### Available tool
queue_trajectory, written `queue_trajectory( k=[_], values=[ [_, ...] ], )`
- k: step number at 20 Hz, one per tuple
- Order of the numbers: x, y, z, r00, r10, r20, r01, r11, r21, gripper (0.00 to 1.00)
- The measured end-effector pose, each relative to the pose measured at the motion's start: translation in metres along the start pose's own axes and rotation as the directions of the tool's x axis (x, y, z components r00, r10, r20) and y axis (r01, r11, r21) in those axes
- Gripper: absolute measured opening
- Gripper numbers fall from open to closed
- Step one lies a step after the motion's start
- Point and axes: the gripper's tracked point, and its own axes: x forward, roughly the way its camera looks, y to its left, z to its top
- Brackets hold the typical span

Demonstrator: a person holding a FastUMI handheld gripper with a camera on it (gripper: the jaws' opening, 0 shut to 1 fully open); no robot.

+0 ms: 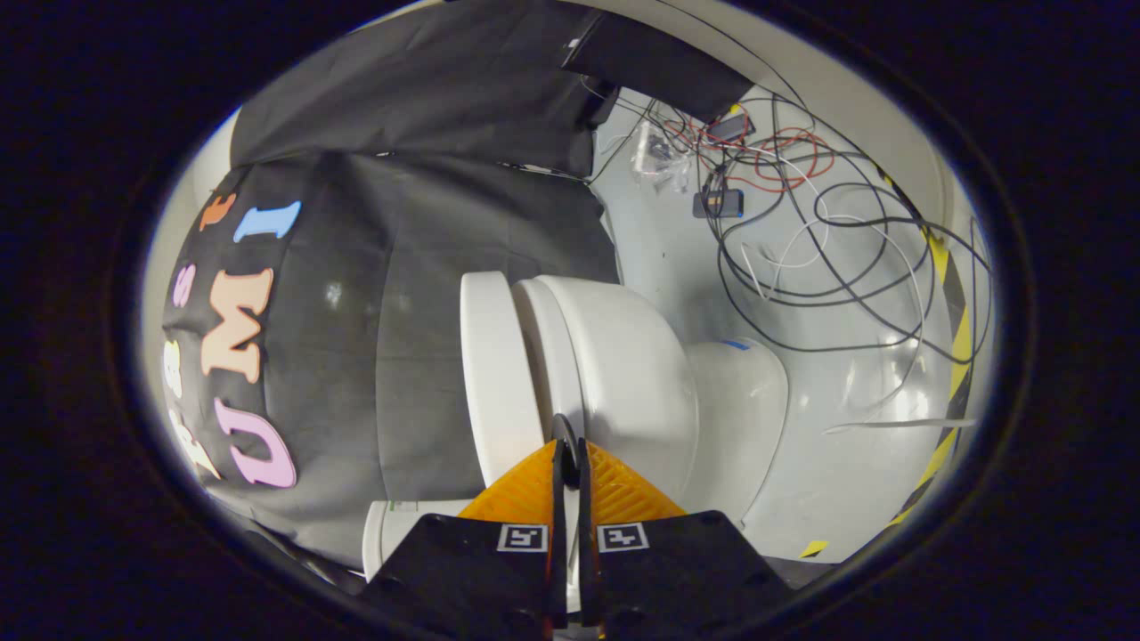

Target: Open the toilet lid.

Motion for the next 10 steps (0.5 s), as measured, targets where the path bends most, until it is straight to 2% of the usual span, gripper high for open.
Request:
queue_trajectory(
  k=[4, 7, 10],
  values=[
    [-0.004, 0.005, 0.0, 1.0, -0.004, -0.013, 0.003, 0.994, -0.109, 0.03],
    [-0.006, 0.007, 0.0, 0.998, -0.033, -0.057, 0.019, 0.972, -0.234, 0.02],
    [-0.01, 0.023, 0.004, 0.998, 0.012, -0.06, -0.029, 0.957, -0.287, 0.03]
  ],
)
